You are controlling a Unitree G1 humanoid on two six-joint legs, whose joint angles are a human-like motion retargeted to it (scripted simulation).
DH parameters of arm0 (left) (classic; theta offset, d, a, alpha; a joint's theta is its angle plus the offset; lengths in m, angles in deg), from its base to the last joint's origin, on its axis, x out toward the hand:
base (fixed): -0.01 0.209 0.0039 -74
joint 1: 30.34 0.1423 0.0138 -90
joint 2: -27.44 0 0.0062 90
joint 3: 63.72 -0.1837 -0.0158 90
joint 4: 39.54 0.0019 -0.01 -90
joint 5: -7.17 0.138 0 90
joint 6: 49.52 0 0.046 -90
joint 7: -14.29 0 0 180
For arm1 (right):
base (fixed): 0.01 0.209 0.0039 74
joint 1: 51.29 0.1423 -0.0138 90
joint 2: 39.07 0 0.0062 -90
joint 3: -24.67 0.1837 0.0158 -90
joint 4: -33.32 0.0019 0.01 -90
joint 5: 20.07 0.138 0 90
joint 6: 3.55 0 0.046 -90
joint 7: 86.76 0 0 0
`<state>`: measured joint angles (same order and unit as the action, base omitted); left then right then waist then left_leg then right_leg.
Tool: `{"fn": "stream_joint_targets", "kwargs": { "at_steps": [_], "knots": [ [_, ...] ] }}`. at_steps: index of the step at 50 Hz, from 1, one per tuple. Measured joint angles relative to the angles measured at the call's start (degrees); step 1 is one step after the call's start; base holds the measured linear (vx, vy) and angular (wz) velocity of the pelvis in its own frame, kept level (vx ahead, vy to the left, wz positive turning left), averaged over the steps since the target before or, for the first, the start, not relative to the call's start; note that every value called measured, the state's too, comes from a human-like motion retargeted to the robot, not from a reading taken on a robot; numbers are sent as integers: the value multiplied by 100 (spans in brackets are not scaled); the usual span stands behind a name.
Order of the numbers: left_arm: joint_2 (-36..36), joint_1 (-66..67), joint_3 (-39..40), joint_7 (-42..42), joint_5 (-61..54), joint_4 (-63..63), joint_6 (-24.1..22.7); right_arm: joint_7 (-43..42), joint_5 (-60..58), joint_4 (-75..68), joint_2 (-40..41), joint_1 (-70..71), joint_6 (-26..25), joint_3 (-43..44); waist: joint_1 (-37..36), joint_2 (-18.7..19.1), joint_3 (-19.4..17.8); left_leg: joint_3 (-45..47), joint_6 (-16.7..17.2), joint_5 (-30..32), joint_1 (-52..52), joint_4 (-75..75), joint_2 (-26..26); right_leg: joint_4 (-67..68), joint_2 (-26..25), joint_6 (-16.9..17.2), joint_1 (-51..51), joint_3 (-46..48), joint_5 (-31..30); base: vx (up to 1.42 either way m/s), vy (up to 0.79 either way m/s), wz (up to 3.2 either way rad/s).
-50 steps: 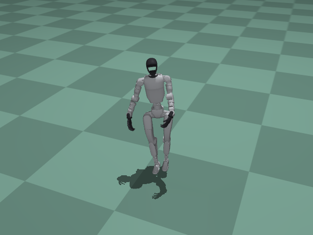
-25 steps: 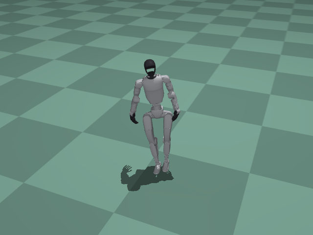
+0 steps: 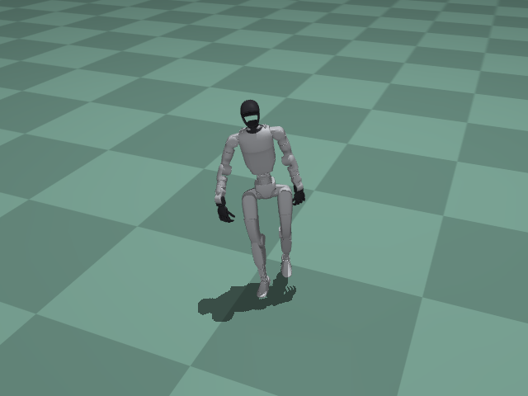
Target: Upper body actions
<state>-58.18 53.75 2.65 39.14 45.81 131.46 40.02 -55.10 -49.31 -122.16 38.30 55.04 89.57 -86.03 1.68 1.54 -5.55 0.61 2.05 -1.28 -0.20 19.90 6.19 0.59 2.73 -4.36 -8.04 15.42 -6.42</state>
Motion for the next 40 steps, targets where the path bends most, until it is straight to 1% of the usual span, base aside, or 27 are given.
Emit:
{"fn": "stream_joint_targets", "kwargs": {
  "at_steps": [3,5,8,10,12,13,15,17,20,22,23,25,26,27,29,30,32,33,34,37,40],
  "knots": [
    [119,125,100,-604,-52,64,-6,-321,-9,-168,214,-148,209,101,-292,-275,8,8,379,67,151,666,-115,45,189,68,-86,-447,-104,-6,9,-94],
    [175,164,101,-922,-124,87,-30,-588,-134,-426,392,-274,243,264,-311,-342,52,-186,572,168,97,827,-113,69,243,109,-159,-505,-146,-14,13,-20],
    [210,182,62,-1053,-158,30,-52,-990,-452,-956,680,-506,2,636,-239,-369,99,-385,767,545,-63,763,-176,100,291,164,-253,-446,-197,-19,13,19],
    [214,164,38,-915,-93,-48,-67,-1240,-665,-1364,878,-662,-288,943,-226,-319,111,-476,855,988,-191,477,-258,111,246,192,-318,-392,-247,-21,16,11],
    [177,155,-2,-649,-28,-183,-102,-1310,-673,-1665,1014,-820,-512,1151,-277,-232,104,-713,780,882,-346,-56,-243,118,142,216,-386,-386,-317,-26,22,-7],
    [146,167,-42,-526,-26,-268,-124,-1255,-586,-1753,1052,-904,-563,1193,-273,-199,107,-956,725,599,-456,-261,-126,120,116,233,-421,-362,-354,-26,22,9],
    [92,254,-80,-419,-110,-467,-180,-928,-323,-1800,1051,-1046,-540,1181,-178,-143,130,-586,566,30,-573,-579,-364,145,125,289,-518,-269,-431,-24,24,27],
    [71,389,-39,-510,-325,-623,-314,-467,-121,-1674,982,-1111,-476,1093,-84,-48,146,-506,333,-245,-635,-902,-391,173,121,386,-662,-276,-554,-30,32,1],
    [56,615,97,-680,-745,-750,-564,87,182,-1271,818,-1050,-426,890,30,25,104,-237,-64,-592,-683,-1291,-297,251,160,656,-988,-551,-863,-37,34,-57],
    [48,724,182,-770,-973,-737,-594,272,325,-944,717,-928,-374,704,7,-17,43,-63,-167,-677,-708,-1418,-150,244,150,867,-1145,-831,-1121,-39,31,-102],
    [43,773,233,-823,-1112,-677,-584,341,378,-747,682,-843,-331,585,7,-58,-8,-65,-228,-700,-734,-1475,-30,218,184,1029,-1196,-869,-1320,-42,25,-110],
    [14,796,276,-871,-1405,-480,-540,386,459,-410,650,-680,-263,368,55,-146,-106,38,-300,-691,-777,-1574,109,110,240,1380,-1226,-897,-1703,-47,23,-98],
    [-5,759,250,-838,-1543,-339,-468,364,483,-272,648,-612,-252,292,60,-178,-148,146,-338,-677,-804,-1619,150,31,262,1632,-1202,-859,-1814,-39,11,-92],
    [-31,716,224,-782,-1664,-204,-388,342,503,-141,656,-550,-243,222,46,-209,-184,256,-348,-668,-825,-1658,158,-36,224,1828,-1178,-839,-1850,-30,-9,-105],
    [-100,618,190,-564,-1789,3,-216,307,522,86,706,-471,-228,125,-25,-254,-222,432,-291,-655,-830,-1711,70,-75,-41,1936,-1110,-968,-1542,-30,-14,-95],
    [-123,580,190,-444,-1801,68,-150,301,531,186,729,-453,-214,95,-29,-260,-235,470,-300,-636,-821,-1734,57,-48,-122,1936,-1061,-1127,-1307,-28,18,-41],
    [-110,570,261,-267,-1718,47,-93,324,526,347,744,-513,-153,104,64,-202,-204,471,-475,-538,-722,-1785,166,130,9,1847,-985,-1397,-878,-25,37,-8],
    [-115,568,306,-191,-1662,-4,-74,343,509,420,758,-573,-121,128,77,-157,-175,480,-486,-500,-659,-1795,122,248,-46,1638,-949,-1424,-721,-21,23,-17],
    [-115,559,351,-113,-1587,-75,-57,342,483,479,775,-654,-95,183,57,-116,-143,503,-498,-470,-594,-1803,88,374,-66,1502,-897,-1333,-562,-21,14,-31],
    [-112,480,492,155,-1286,-349,-32,172,395,547,865,-967,-35,516,-85,-32,-44,595,-527,-409,-394,-1824,1,776,-79,1247,-722,-1053,-177,-27,14,-25],
    [-183,254,491,366,-1091,-551,-84,-318,174,353,1101,-1338,64,1055,-310,1,55,661,-541,-357,-186,-1827,-89,1190,-126,980,-551,-939,90,-25,5,-4]
  ]
}}
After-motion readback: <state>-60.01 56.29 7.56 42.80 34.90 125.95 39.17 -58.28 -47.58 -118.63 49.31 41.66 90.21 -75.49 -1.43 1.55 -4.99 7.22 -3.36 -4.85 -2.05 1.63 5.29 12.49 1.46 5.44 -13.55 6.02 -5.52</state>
